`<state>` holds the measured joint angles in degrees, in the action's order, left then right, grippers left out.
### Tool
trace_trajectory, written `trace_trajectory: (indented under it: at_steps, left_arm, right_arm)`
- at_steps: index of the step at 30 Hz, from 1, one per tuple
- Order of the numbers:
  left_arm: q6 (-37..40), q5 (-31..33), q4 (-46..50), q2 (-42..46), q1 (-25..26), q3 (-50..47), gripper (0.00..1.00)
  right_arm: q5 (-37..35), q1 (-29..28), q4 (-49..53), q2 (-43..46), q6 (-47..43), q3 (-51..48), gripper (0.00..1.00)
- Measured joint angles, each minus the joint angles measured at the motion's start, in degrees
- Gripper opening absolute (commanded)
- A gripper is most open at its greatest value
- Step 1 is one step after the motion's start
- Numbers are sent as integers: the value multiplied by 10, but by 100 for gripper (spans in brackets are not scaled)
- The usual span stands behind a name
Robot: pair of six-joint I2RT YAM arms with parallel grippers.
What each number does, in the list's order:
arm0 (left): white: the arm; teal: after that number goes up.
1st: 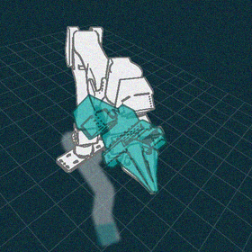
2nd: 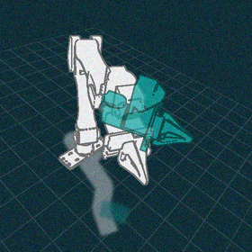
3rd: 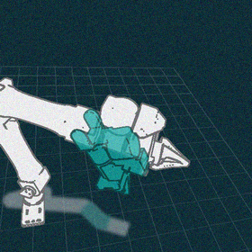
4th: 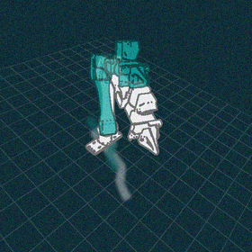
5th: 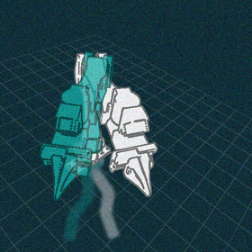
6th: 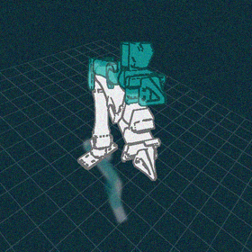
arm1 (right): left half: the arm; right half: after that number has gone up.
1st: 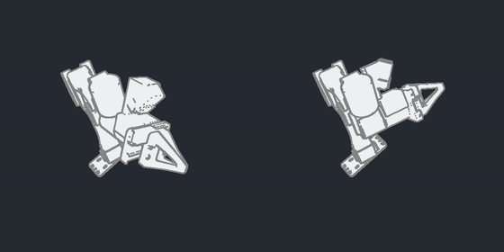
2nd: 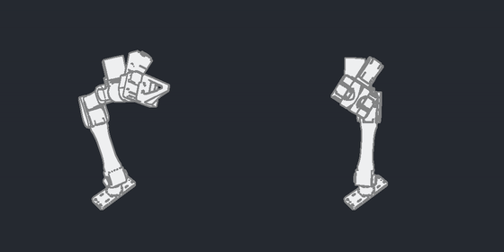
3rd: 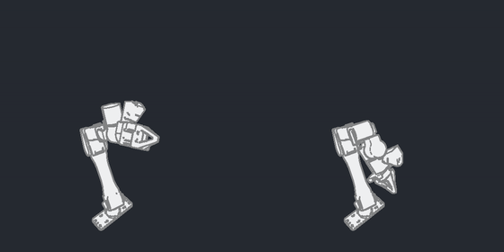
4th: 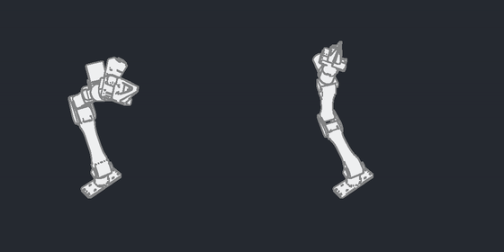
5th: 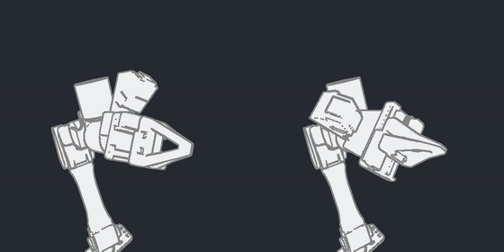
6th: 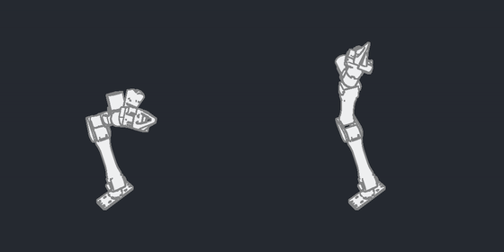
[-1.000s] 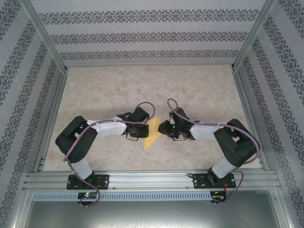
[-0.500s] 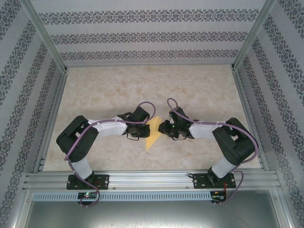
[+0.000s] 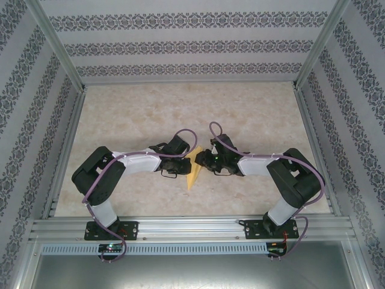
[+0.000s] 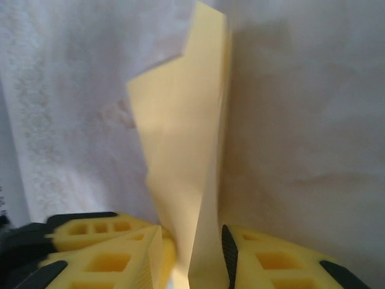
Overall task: Fold a paper plane with a square sheet of paper (pick it up from the middle)
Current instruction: Turn over the paper at the center of the table.
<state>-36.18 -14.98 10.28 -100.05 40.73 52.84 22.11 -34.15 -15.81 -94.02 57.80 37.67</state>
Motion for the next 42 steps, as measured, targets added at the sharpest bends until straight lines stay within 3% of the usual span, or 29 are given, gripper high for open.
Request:
trace_trajectory:
  at_steps: [8,18,25,34,42]
  left_arm:
    - [-8,-19,-31,2,-6,-16,15]
    - [-24,-45,-64,8,-16,-38,15]
    - [-31,-49,-67,12,-19,-44,15]
    - [-31,-49,-67,16,-19,-47,15]
    - [-33,-49,-69,18,-19,-50,15]
  right_arm:
    - [0,0,-33,-14,8,0,41]
    - [19,3,-74,-62,7,7,23]
    - [32,3,-93,-71,3,12,37]
    - [12,3,-54,-5,-11,-11,38]
    - [13,2,-53,-23,-11,-13,35]
